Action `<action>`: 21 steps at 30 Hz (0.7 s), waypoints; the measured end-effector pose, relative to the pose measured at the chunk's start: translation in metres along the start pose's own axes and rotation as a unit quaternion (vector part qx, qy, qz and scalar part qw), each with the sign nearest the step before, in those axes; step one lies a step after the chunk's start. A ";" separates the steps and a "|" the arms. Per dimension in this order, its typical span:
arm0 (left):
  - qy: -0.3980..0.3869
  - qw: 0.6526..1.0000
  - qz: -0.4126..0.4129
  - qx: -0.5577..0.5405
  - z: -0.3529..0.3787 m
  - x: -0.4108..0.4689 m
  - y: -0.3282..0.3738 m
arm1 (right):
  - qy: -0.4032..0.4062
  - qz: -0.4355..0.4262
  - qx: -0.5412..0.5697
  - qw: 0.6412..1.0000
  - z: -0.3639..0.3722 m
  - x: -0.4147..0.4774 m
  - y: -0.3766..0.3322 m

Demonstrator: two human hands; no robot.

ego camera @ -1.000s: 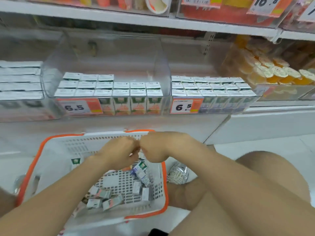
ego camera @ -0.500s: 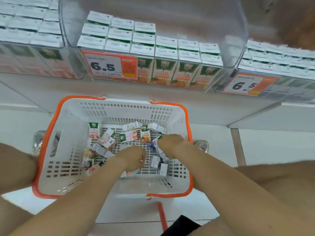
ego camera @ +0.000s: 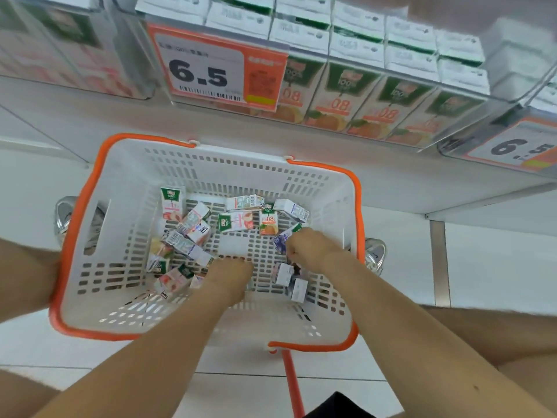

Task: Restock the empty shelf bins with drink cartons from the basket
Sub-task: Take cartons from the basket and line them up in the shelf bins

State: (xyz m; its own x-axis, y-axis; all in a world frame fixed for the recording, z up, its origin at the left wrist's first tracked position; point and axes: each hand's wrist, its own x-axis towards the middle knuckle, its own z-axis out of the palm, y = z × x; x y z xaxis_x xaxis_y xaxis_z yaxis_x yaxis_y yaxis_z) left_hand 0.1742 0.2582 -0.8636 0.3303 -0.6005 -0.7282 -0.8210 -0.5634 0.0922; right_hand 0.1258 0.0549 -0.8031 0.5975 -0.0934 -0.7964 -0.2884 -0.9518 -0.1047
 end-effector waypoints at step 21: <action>0.111 0.661 0.024 -0.742 -0.133 -0.109 -0.045 | 0.198 -0.102 0.170 0.960 -0.112 -0.132 -0.016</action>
State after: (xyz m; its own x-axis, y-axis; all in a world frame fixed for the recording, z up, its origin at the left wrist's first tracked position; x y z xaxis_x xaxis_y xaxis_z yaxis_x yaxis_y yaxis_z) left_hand 0.2366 0.2738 -0.6983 0.5166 -0.6135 -0.5972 0.4719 -0.3780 0.7965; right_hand 0.1356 0.0500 -0.6291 0.8856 -0.0825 -0.4571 -0.3226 -0.8173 -0.4774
